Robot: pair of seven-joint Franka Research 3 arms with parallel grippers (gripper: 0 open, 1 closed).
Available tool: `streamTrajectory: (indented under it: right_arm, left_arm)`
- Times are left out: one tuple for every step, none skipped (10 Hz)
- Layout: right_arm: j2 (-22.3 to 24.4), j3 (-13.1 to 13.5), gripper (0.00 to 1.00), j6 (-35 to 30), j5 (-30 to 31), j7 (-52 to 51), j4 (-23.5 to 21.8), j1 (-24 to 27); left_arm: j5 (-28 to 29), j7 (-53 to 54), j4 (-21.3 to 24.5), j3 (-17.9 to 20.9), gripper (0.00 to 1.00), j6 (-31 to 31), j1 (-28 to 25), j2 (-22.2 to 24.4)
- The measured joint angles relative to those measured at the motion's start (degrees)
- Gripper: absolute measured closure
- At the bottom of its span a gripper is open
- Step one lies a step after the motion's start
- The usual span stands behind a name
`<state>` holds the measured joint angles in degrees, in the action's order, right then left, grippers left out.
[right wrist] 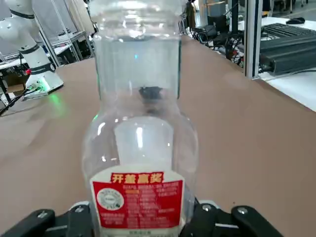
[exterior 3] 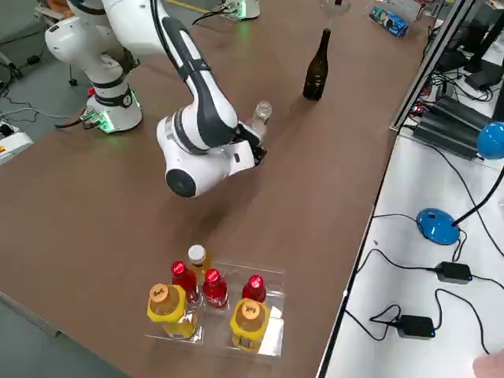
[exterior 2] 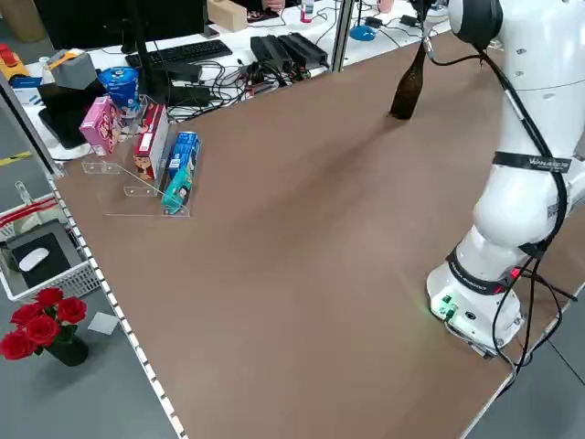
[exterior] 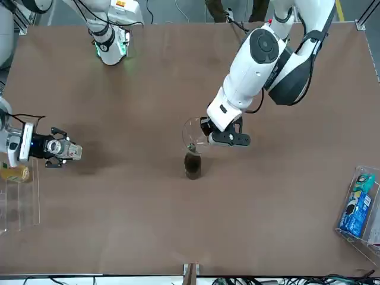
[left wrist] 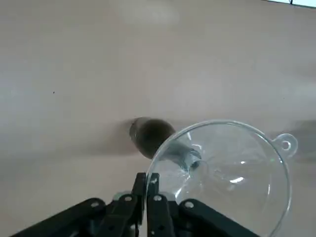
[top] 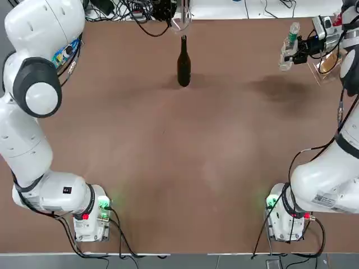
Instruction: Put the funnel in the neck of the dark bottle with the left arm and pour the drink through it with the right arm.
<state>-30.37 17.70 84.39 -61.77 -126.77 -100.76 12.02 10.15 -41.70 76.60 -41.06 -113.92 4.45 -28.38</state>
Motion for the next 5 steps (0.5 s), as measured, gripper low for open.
streamTrajectory:
  right_arm:
    - [0.33, 0.36, 0.43, 0.04, 0.6, 0.85, -0.01, 0.0]
    - [0.43, 0.46, 0.43, 0.14, 1.31, 1.42, -0.01, 0.0]
    - [0.44, 0.46, 0.43, 0.15, 1.5, 1.66, -0.01, 0.0]
    - [0.56, 0.46, 0.43, 0.08, 1.52, 2.43, -0.01, 0.0]
    - [1.12, 0.46, 0.43, -0.14, 1.68, 3.69, 0.0, -0.01]
  left_arm:
    - [0.02, 0.0, 0.0, -0.01, 0.95, 0.0, 0.04, -0.09]
    - [0.02, 0.0, 0.0, -0.03, 0.94, 0.0, 0.04, -0.19]
    - [0.04, 0.0, 0.0, -0.03, 0.82, 0.0, 0.05, -0.31]
    - [0.05, 0.01, 0.0, -0.03, 0.65, 0.0, 0.05, -0.41]
    - [0.05, 0.02, 0.0, -0.03, 0.52, 0.0, 0.06, -0.53]
